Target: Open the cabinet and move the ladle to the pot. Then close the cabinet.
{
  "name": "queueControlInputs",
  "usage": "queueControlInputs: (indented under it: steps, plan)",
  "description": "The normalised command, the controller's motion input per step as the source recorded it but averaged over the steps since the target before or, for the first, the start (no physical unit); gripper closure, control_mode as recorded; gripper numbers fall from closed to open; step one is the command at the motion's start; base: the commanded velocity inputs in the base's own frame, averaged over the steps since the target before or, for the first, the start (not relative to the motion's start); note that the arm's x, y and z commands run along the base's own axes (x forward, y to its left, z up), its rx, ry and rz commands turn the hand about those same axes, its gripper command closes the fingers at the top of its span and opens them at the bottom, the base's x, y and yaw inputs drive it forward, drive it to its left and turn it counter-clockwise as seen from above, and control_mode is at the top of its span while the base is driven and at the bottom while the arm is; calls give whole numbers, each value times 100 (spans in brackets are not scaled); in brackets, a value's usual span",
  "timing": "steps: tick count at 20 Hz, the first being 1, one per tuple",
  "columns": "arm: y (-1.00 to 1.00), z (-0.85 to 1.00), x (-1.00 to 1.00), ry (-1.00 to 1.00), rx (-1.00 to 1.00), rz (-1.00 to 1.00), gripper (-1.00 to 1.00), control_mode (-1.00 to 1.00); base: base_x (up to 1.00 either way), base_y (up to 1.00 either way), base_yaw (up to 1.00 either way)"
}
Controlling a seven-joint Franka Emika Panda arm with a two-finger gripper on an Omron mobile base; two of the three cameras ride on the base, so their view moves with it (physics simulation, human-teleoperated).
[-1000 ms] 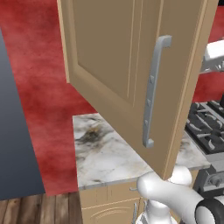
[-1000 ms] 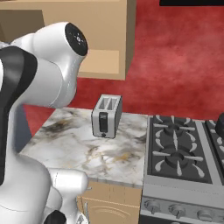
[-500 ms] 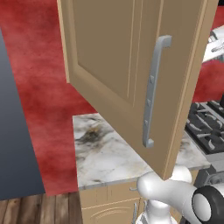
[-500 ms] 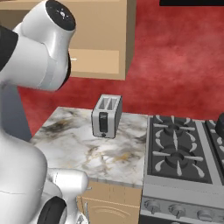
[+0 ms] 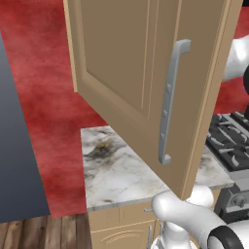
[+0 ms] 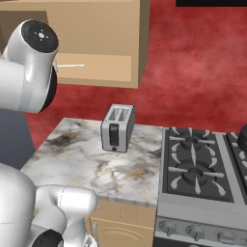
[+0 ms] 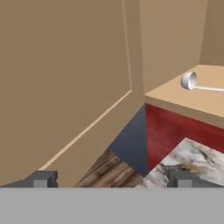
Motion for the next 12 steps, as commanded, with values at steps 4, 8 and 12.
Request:
queueControlInputs:
  steps: [4,8,12]
  plan:
    - [11,-2,74,0,0,-13,-100,-100,0,0,0]
    - [4,0,73,1,0,-12,-100,-100,0,0,0]
    - [13,0,58,3,0,-9,-100,-100,0,0,0]
